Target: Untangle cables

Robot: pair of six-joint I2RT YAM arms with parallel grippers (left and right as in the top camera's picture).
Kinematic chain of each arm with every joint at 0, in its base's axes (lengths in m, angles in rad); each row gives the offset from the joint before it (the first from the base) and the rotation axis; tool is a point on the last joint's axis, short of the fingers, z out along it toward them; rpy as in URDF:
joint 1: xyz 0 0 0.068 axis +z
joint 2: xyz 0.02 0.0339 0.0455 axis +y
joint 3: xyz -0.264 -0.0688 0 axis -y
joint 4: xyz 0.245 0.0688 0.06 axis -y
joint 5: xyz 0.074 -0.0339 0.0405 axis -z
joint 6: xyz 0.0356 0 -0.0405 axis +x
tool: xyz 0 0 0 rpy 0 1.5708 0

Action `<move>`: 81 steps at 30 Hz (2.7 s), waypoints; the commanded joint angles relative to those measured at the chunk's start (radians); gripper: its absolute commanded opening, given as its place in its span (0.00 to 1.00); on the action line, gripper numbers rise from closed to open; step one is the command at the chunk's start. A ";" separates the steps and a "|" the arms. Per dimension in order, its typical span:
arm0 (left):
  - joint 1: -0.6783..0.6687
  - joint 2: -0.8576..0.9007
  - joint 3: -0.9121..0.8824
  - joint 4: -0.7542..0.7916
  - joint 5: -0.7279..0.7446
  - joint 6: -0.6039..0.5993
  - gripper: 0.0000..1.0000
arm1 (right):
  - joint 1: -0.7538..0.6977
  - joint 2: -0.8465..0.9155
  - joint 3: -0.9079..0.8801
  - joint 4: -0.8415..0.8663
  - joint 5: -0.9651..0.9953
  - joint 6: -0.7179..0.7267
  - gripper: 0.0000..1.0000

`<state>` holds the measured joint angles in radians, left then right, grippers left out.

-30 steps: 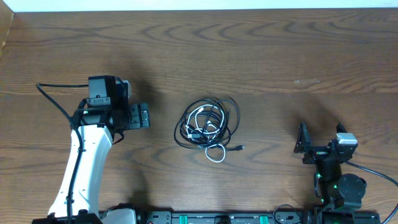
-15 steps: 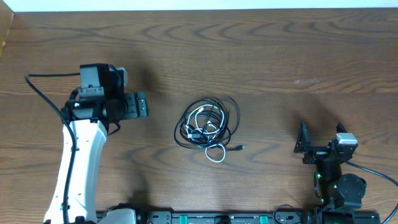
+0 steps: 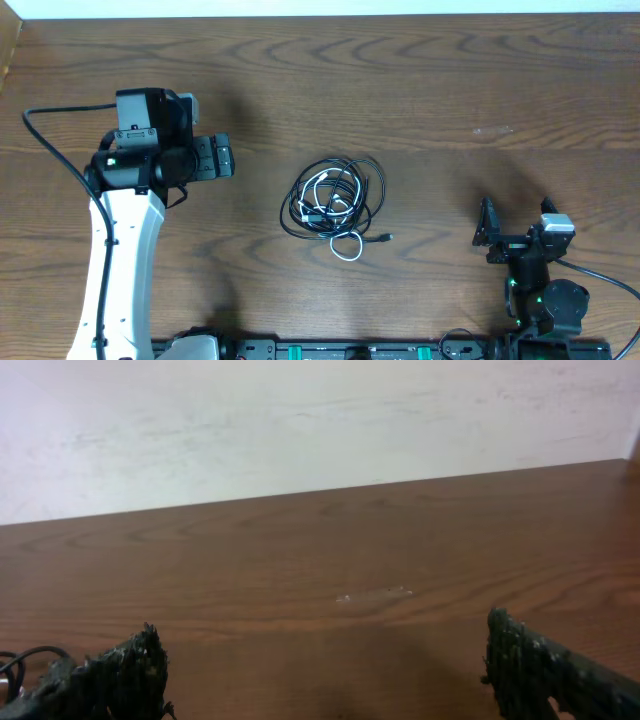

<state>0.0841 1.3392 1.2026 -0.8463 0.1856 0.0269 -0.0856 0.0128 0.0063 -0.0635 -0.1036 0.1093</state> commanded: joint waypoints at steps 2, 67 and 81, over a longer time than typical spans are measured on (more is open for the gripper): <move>0.004 0.006 0.040 -0.006 0.009 0.008 0.96 | -0.005 -0.006 -0.001 -0.005 0.004 -0.013 0.99; -0.023 0.008 0.039 -0.013 0.009 0.067 0.95 | -0.005 -0.006 -0.001 -0.005 0.004 -0.013 0.99; -0.023 0.013 0.031 -0.013 0.009 0.067 0.95 | -0.005 -0.006 -0.001 -0.005 0.004 -0.013 0.99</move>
<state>0.0628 1.3392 1.2125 -0.8562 0.1856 0.0799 -0.0856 0.0128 0.0063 -0.0635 -0.1036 0.1093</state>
